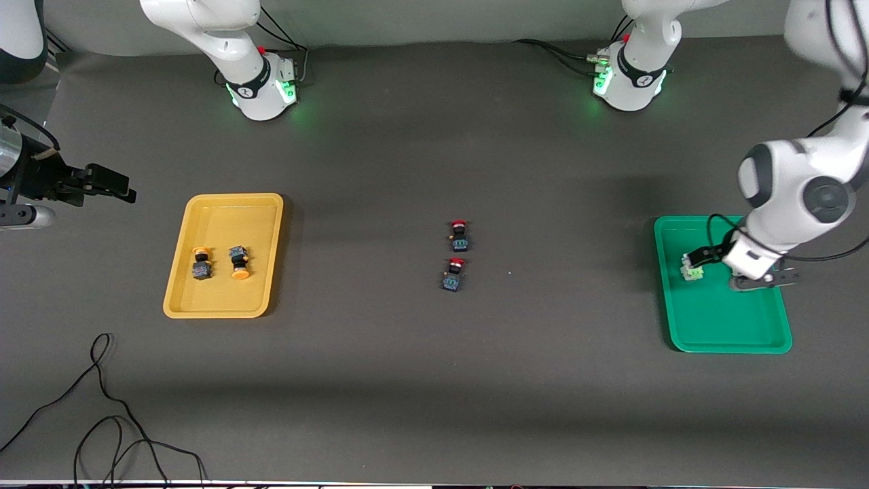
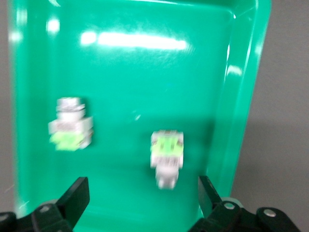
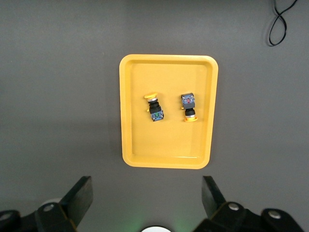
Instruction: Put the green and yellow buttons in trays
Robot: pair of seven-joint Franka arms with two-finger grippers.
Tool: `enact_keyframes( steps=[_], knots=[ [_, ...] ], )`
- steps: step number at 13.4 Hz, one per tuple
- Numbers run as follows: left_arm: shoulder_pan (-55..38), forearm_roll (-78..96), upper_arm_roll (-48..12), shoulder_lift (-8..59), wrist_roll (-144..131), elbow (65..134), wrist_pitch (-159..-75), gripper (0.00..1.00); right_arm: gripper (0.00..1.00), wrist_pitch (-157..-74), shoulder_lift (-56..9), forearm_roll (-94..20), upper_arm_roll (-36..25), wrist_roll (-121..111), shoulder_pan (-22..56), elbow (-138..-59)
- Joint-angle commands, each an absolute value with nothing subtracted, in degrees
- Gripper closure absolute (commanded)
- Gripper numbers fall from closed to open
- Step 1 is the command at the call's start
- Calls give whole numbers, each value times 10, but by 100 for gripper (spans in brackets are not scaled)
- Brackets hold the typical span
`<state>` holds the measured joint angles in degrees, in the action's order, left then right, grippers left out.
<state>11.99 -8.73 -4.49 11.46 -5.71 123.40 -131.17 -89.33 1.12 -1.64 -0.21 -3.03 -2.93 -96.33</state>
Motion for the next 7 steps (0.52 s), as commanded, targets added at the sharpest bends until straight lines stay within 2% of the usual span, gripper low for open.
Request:
enact_keyframes(
  steps=[1, 4, 7],
  knots=[
    [115, -75, -54, 48, -47, 1168, -1144, 0, 0, -899, 13, -4, 8, -16, -40, -953],
    [109, -56, -65, 38, -37, 1026, -952, 0, 0, -896, 5, -4, 7, -15, -41, -932],
    [104, -48, -79, 41, -22, 914, -843, 0, 0, -893, -2, 22, 3, -14, -26, -919]
  ],
)
